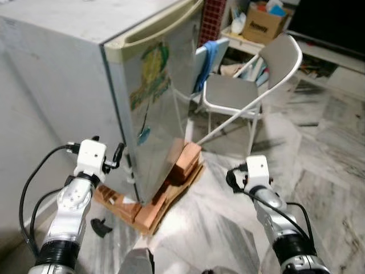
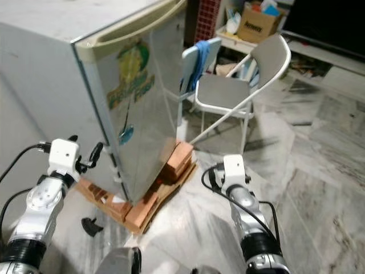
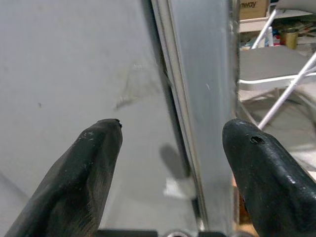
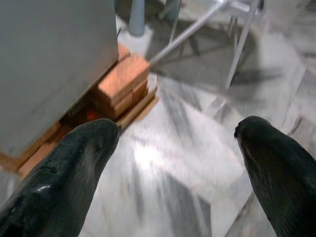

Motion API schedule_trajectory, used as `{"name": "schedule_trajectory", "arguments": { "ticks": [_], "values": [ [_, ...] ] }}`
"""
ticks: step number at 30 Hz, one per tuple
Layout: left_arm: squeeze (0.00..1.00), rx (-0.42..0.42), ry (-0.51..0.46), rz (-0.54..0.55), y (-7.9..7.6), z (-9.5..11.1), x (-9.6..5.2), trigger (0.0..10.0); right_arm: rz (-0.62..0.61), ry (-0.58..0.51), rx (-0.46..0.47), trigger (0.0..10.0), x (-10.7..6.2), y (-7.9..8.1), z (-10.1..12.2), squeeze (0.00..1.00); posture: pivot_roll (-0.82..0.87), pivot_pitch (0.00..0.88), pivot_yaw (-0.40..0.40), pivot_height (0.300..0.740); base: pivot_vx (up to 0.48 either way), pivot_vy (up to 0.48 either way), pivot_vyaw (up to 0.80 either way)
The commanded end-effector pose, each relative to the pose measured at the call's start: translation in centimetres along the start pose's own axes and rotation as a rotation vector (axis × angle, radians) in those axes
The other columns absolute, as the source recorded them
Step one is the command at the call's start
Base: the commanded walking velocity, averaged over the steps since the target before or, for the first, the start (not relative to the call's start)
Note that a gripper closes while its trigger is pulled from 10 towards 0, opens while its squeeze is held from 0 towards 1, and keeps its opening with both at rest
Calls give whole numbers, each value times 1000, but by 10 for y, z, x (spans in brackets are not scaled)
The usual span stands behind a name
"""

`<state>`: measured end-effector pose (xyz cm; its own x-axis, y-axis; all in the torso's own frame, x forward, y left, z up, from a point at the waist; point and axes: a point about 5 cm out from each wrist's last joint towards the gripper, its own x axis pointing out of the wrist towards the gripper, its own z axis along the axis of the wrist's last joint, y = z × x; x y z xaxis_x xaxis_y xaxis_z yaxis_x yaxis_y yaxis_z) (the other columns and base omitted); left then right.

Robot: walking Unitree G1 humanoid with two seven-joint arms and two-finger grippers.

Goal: Restocking fridge

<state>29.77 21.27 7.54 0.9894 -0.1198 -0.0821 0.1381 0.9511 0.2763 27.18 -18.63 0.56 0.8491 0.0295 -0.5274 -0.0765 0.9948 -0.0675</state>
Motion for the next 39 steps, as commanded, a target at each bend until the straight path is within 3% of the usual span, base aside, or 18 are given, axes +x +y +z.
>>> {"name": "schedule_trajectory", "arguments": {
  "ticks": [1, 8, 11, 15, 16, 18, 19, 21, 25, 26, 27, 29, 31, 33, 35, 36, 37, 39],
  "values": [
    [0, 16, 8, 21, 5, 0, 5, 10000, 5, 13, -8, 10000, -3, -4, 0, 0, 140, 0, -60, 740, 0, 0, 0],
    [0, 30, -19, -19, -3, 13, 24, 10000, -16, 128, -68, 10000, -22, -21, -24, 0, 135, 0, -71, 740, 0, 0, 0],
    [0, 68, -50, -94, -23, 27, 42, 10000, -39, 189, -26, 10000, -31, -34, -39, 0, 125, 0, -66, 740, 0, 0, 0],
    [0, 73, -70, -133, -33, 34, 49, 10000, -42, 192, -13, 10000, -32, -35, -38, 0, 124, 0, -66, 740, 0, 0, 0],
    [0, 82, -119, -237, -61, 49, 56, 10000, -41, 191, -17, 10000, -32, -34, -37, 0, 120, 0, -63, 740, 0, 0, 0],
    [0, 85, -175, -355, -92, 62, 58, 10000, -43, 196, -28, 10000, -32, -34, -38, 0, 118, 0, -63, 740, 0, 0, 0],
    [0, 85, -175, -355, -92, 62, 58, 10000, -43, 196, -28, 10000, -32, -34, -38, 0, 118, 0, -63, 740, 0, 0, 0],
    [0, 93, -225, -485, -121, 71, 53, 10000, -57, 214, -40, 10000, -33, -36, -43, 0, 119, 0, -64, 740, 0, 0, 0],
    [0, 34, -290, -793, -183, 84, 27, 10000, -92, 252, -29, 10000, -33, -44, -54, 0, 121, 0, -63, 740, 0, 0, 0],
    [0, 37, -292, -913, -205, 83, 13, 10000, -92, 259, -20, 10000, -32, -44, -57, 0, 122, 0, -61, 740, 0, 0, 0],
    [0, 41, -291, -936, -210, 82, 9, 10000, -91, 260, -18, 10000, -31, -44, -57, 0, 122, 0, -61, 740, 0, 0, 0],
    [0, 25, -269, -935, -211, 77, 8, 10000, -91, 260, -20, 10000, -30, -43, -58, 0, 121, 0, -58, 740, 0, 0, 0],
    [0, 46, -255, -882, -202, 69, 13, 10000, -92, 260, -17, 10000, -29, -42, -59, 0, 122, 0, -58, 740, 0, 0, 0],
    [0, 36, -222, -767, -173, 59, 21, 10000, -96, 259, -14, 10000, -28, -43, -62, 0, 129, 0, -57, 740, 0, 0, 0],
    [0, 34, -210, -737, -165, 56, 22, 10000, -97, 260, -13, 10000, -28, -43, -62, 0, 133, 0, -57, 740, 0, 0, 0],
    [0, 35, -200, -710, -156, 53, 22, 10000, -99, 260, -12, 10000, -27, -43, -63, 0, 134, 0, -56, 740, 0, 0, 0],
    [0, 41, -179, -645, -136, 44, 21, 10000, -106, 259, -6, 10000, -26, -44, -64, 0, 139, 0, -56, 740, 0, 0, 0],
    [0, 32, -161, -608, -122, 38, 17, 10000, -115, 254, -1, 10000, -25, -45, -65, 0, 144, 0, -56, 740, 0, 0, 0]
  ]
}}
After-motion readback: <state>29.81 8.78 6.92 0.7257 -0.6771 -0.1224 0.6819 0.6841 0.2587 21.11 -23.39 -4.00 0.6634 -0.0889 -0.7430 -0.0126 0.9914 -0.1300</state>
